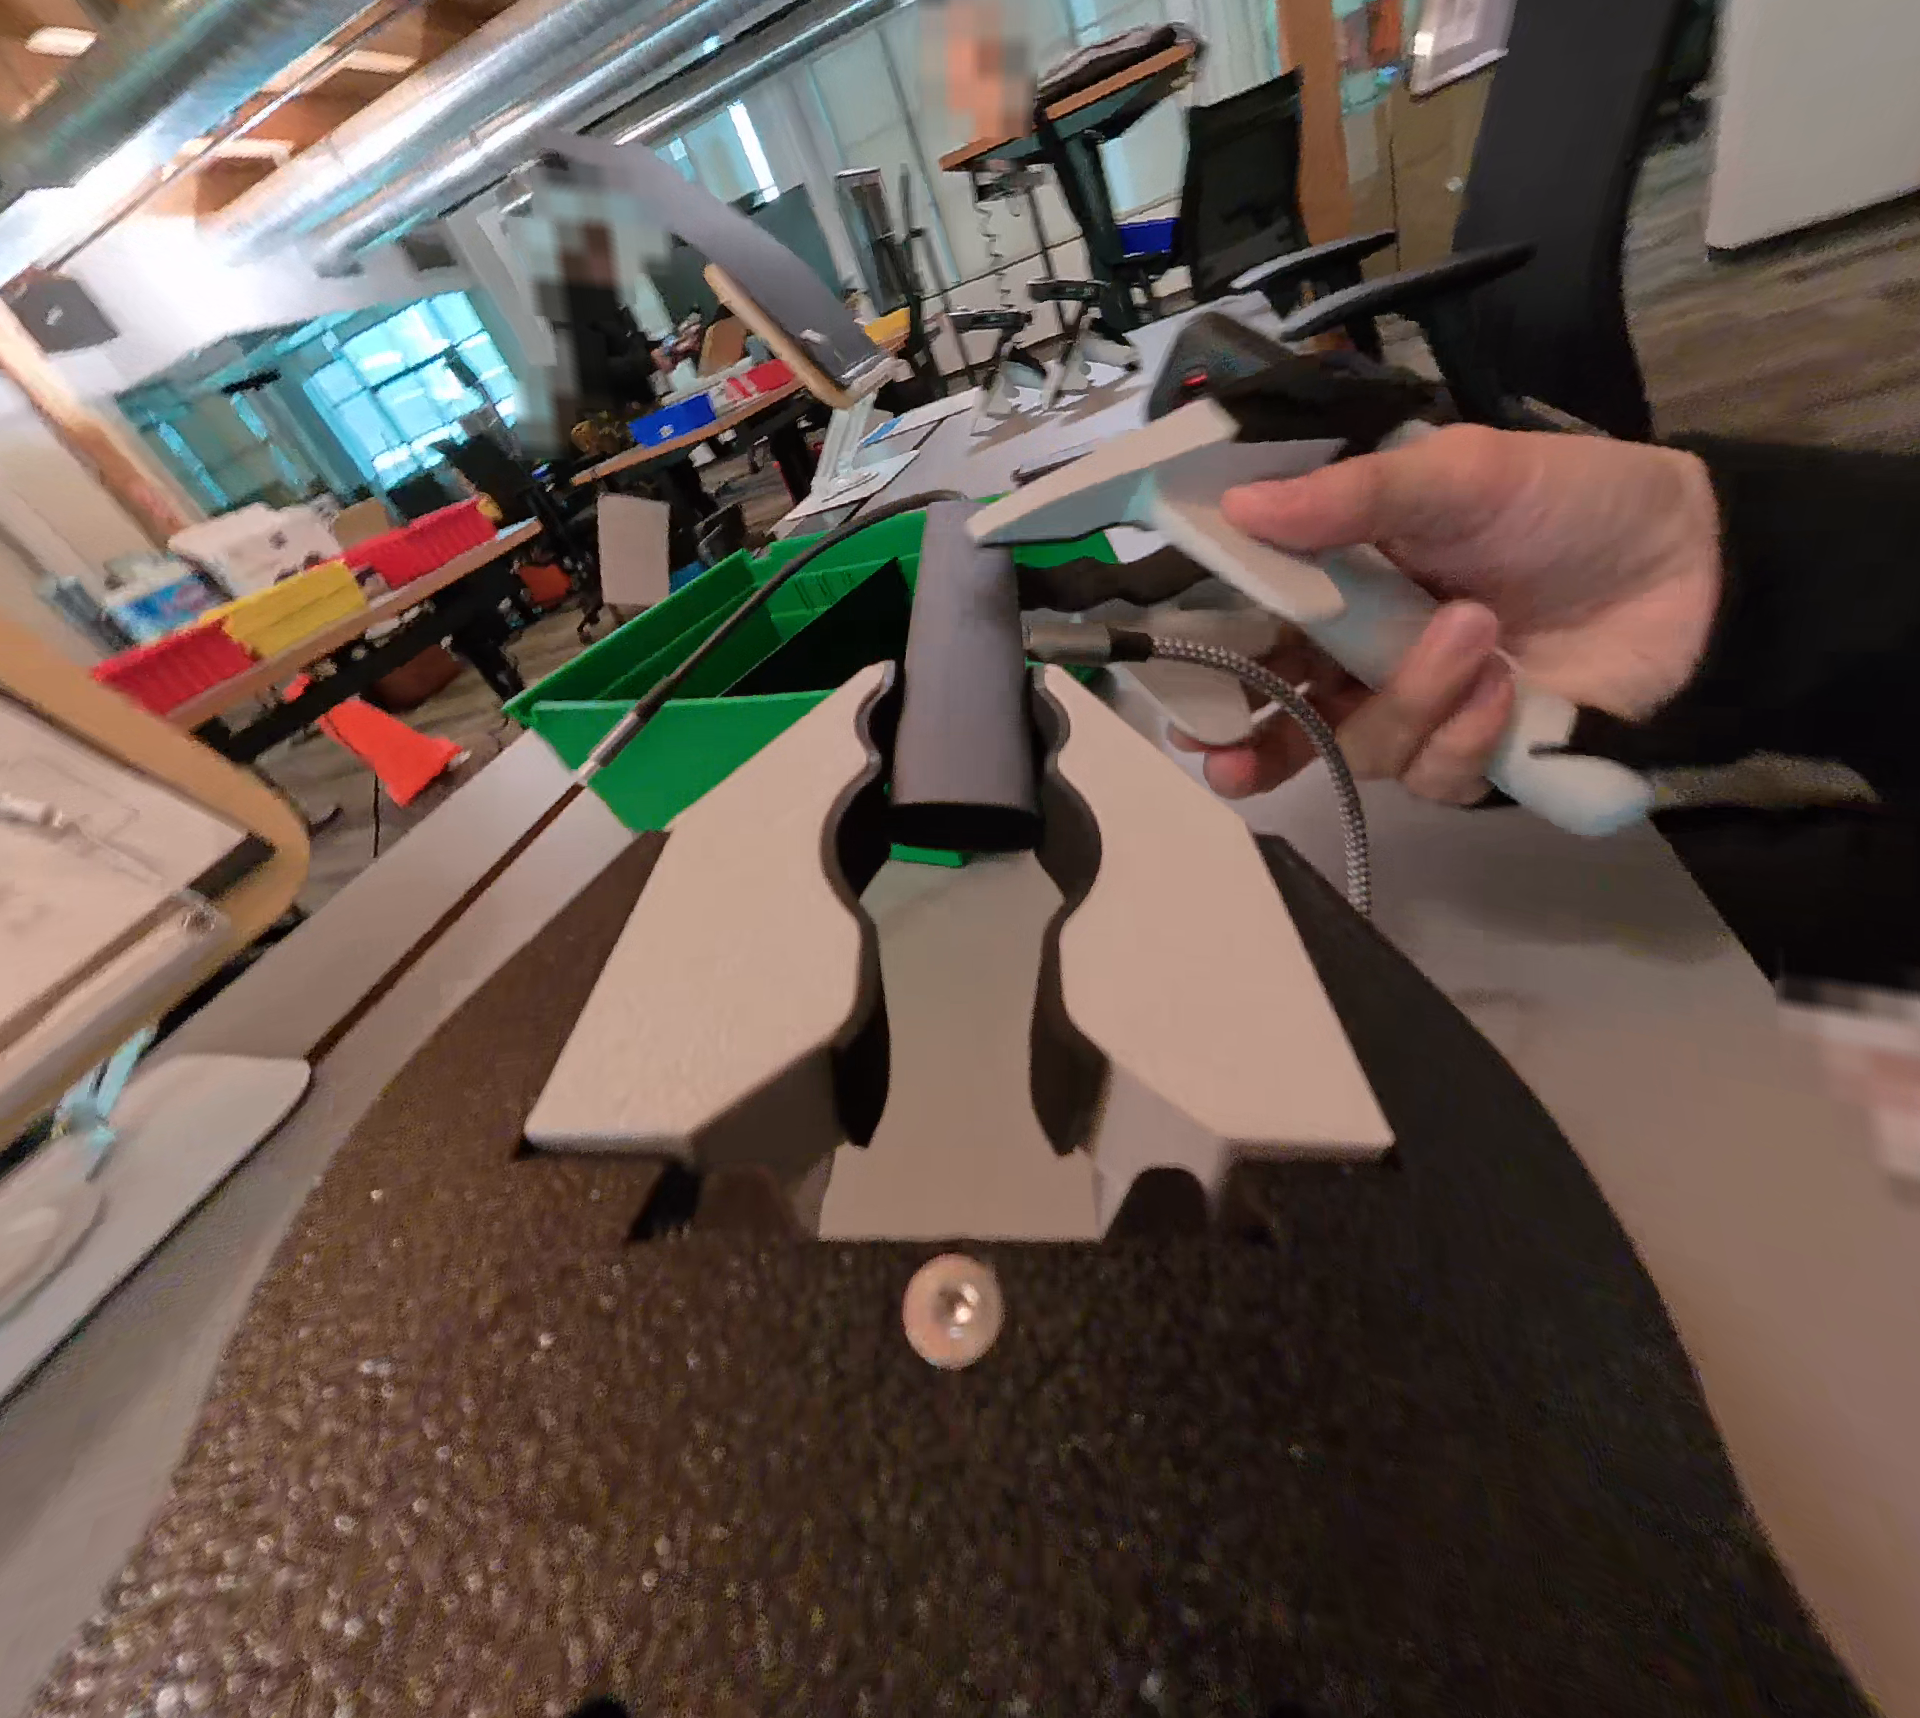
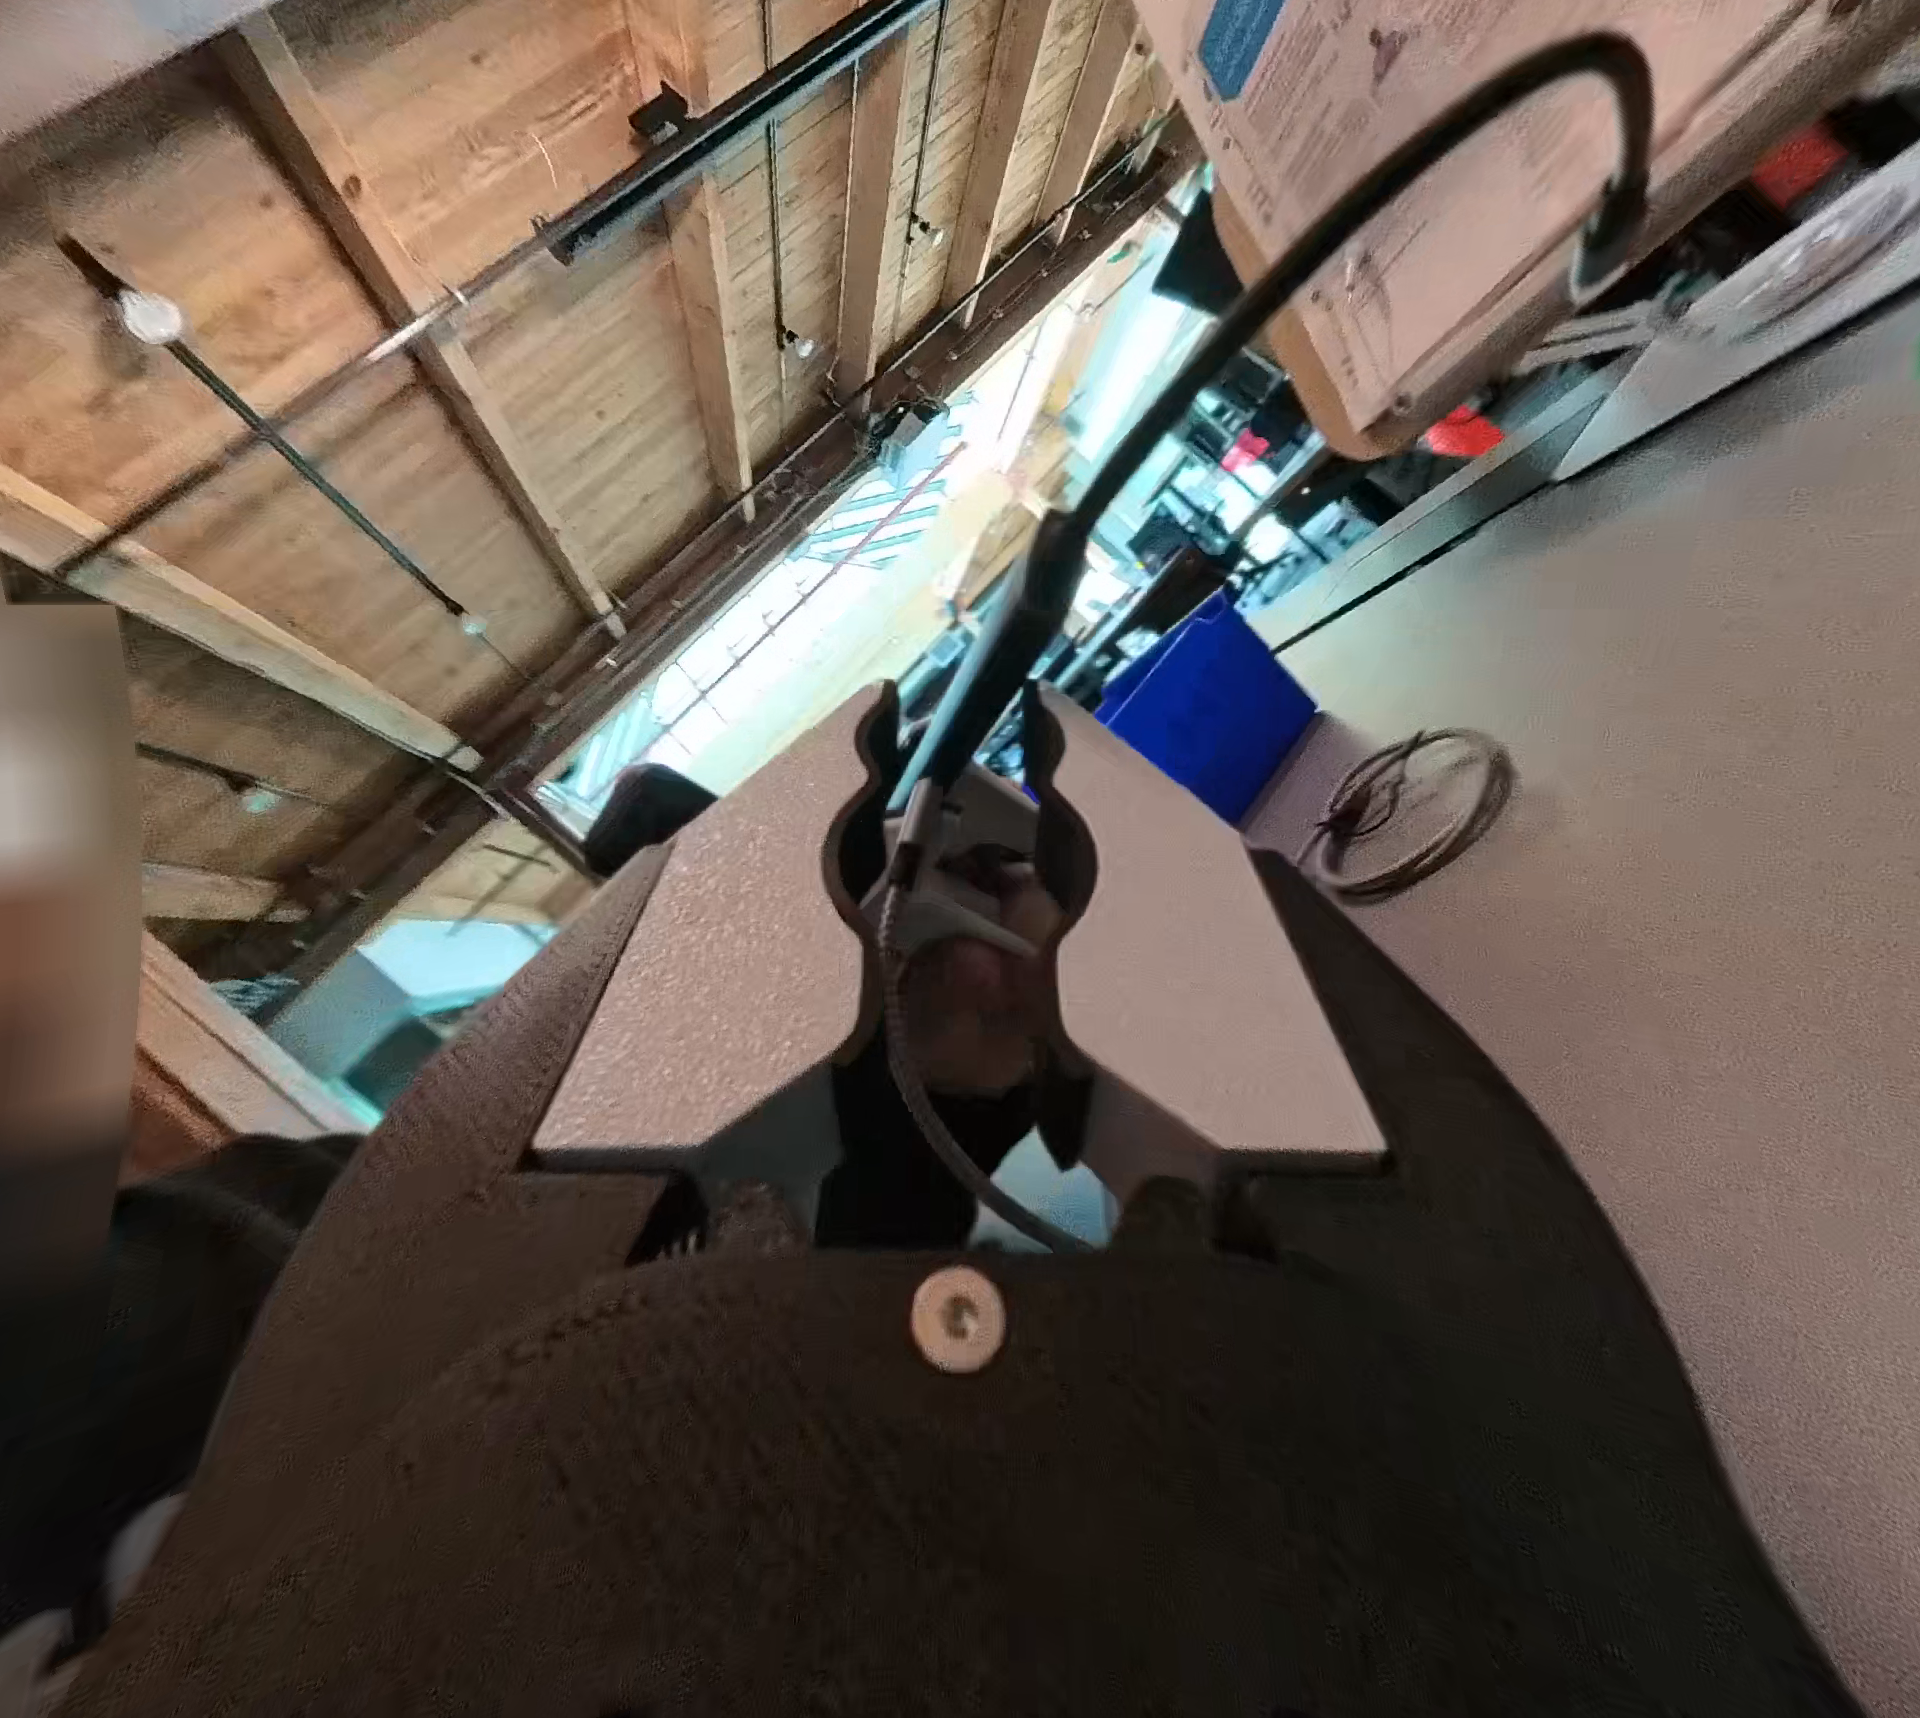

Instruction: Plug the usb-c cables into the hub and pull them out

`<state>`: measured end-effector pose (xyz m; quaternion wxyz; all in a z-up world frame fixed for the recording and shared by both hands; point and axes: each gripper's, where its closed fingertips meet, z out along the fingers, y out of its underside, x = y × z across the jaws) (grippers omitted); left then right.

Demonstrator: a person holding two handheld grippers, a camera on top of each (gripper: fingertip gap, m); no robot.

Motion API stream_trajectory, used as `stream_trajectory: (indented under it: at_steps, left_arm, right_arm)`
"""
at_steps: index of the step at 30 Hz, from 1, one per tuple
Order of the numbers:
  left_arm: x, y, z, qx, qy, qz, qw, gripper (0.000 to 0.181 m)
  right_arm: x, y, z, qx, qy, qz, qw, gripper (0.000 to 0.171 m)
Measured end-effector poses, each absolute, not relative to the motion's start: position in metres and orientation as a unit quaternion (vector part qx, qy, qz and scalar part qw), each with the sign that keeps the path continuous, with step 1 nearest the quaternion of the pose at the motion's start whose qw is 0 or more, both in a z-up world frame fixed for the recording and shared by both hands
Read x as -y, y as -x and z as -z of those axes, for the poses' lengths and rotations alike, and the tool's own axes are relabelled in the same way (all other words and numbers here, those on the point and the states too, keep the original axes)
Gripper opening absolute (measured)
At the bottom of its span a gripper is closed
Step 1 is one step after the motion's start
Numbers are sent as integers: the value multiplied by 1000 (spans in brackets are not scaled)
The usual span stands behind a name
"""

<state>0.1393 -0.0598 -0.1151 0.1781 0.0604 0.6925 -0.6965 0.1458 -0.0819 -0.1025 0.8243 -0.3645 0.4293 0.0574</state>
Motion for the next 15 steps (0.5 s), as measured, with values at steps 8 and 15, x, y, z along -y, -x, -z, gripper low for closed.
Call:
stream_trajectory:
  at_steps: [8,15]
  left_arm:
    - [31,-200,114,-661,148,727,111,21]
    - [20,-208,109,-633,181,748,83,21]
  right_arm:
    - [63,-155,95,-338,522,360,696,78]
    - [35,-171,94,-296,569,403,653,71]
